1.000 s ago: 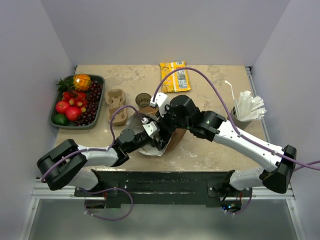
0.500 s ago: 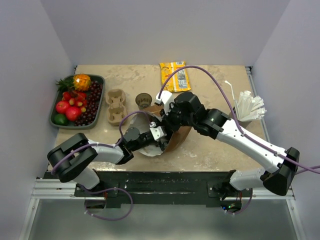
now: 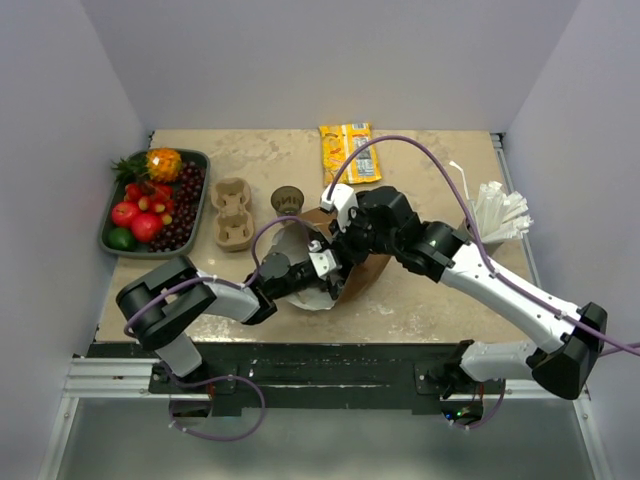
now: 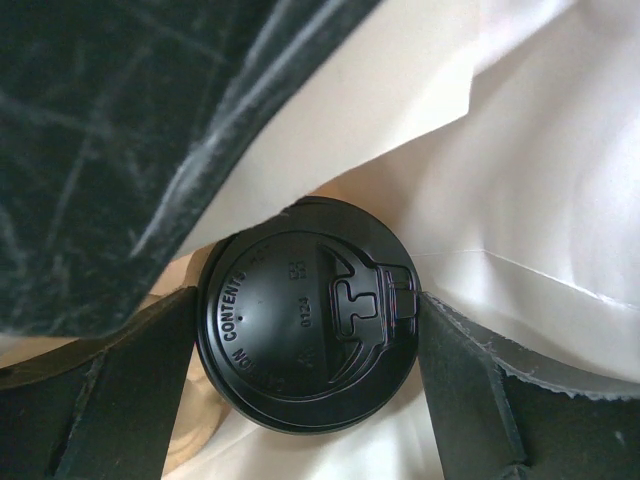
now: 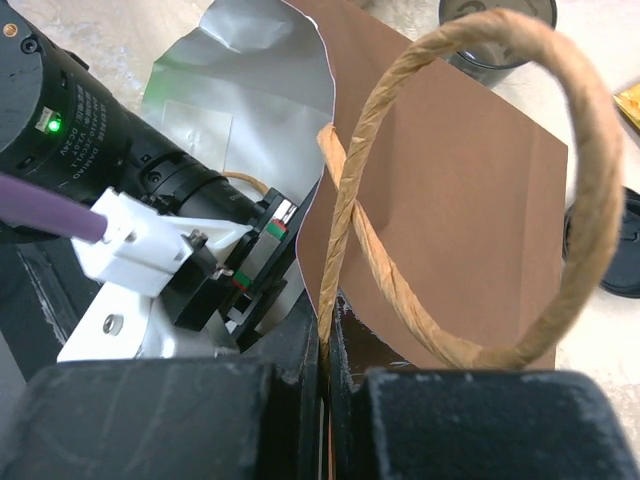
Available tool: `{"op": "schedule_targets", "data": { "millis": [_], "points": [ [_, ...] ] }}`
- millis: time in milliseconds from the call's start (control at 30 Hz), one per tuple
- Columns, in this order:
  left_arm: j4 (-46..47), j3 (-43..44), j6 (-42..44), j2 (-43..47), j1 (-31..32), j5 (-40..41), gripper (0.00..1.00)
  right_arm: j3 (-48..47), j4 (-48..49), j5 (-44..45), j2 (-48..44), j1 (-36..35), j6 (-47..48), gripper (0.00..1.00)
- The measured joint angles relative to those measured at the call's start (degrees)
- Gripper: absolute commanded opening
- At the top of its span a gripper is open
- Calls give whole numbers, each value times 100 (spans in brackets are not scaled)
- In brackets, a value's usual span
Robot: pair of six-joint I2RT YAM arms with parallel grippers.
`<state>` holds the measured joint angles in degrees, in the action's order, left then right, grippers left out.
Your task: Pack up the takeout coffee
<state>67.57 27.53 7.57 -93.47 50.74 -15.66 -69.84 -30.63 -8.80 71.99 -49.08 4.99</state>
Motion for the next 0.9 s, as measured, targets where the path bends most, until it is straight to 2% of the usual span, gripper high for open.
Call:
{"op": "schedule_targets", "data": {
  "millis": [100,167,267,333,433,567,700,900],
  "points": [
    [74,136,-122,-168,9,-17,22,76,35,-2,-55,55,72,0],
    [63,256,-157,-260,9,-20,22,79,37,-57,-59,151,131,0],
    [31,487,-157,-396,4,-20,24,76,63,-302,-59,389,173,0],
    [-2,590,-155,-439,-4,2,30,52,72,-592,-35,603,166,0],
    [-37,651,-153,-446,-11,26,33,22,87,-879,-11,774,144,0],
    [-42,656,-149,-446,-13,0,34,-4,63,-1034,4,855,114,0],
    [-140,656,-131,-358,-15,-81,22,-111,-52,-1211,50,949,48,0],
    [-1023,643,-44,389,-103,-46,21,-697,-243,-1987,470,1139,-188,0]
  ]
}}
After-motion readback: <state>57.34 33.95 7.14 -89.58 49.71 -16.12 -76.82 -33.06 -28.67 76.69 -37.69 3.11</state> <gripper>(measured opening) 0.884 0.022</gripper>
